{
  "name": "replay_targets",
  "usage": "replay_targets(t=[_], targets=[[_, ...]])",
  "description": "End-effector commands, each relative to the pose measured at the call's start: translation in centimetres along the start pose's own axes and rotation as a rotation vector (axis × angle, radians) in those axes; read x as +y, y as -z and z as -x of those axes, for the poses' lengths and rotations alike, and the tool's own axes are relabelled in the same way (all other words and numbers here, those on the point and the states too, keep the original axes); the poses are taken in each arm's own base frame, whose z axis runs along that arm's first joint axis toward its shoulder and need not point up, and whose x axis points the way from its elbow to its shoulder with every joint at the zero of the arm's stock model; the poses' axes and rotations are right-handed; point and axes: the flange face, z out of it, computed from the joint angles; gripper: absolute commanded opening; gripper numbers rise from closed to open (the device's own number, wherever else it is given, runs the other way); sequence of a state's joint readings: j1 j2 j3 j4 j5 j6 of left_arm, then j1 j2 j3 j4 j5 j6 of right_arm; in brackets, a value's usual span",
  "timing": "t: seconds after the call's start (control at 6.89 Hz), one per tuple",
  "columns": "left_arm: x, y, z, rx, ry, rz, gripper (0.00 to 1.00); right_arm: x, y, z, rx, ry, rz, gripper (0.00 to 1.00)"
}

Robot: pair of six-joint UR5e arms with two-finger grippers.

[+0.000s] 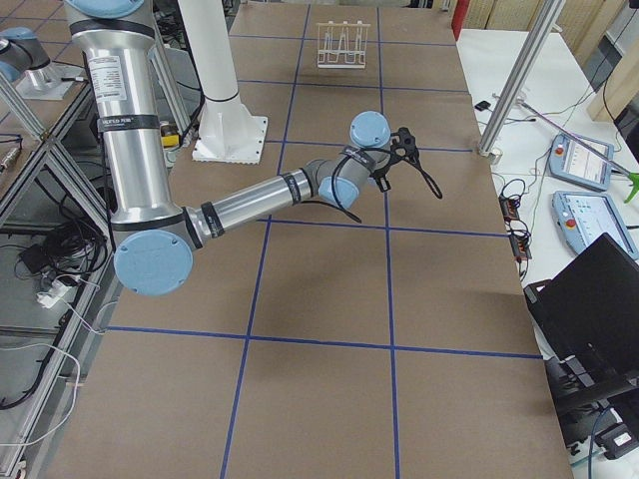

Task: Hang cup on cup holder
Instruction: 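Lift the light-blue cup with the right gripper and carry it toward the table center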

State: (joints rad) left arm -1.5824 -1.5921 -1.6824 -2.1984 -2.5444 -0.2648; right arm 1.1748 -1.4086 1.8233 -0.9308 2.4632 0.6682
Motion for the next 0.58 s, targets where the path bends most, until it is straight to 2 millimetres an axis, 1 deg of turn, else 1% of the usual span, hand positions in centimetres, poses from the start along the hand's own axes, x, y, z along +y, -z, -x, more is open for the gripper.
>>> replay_targets(t=[0.0,0.15,0.29,0.44], targets=[[-2.0,-0.1,-6.0,0.199,0.104,-0.037,0.99,-3.9,1.3,6.0,-0.102,-0.057,-0.039,0.00],[-2.7,-0.5,-9.2,0.265,0.119,-0.033,0.99,-3.8,1.9,8.5,-0.198,-0.099,-0.092,0.00],[-2.9,-1.4,-12.1,0.314,0.119,-0.020,0.98,-3.2,2.2,11.0,-0.305,-0.123,-0.123,0.00],[-3.9,-2.4,-15.3,0.375,0.129,-0.013,0.96,-2.1,1.8,12.9,-0.386,-0.135,-0.142,0.00]])
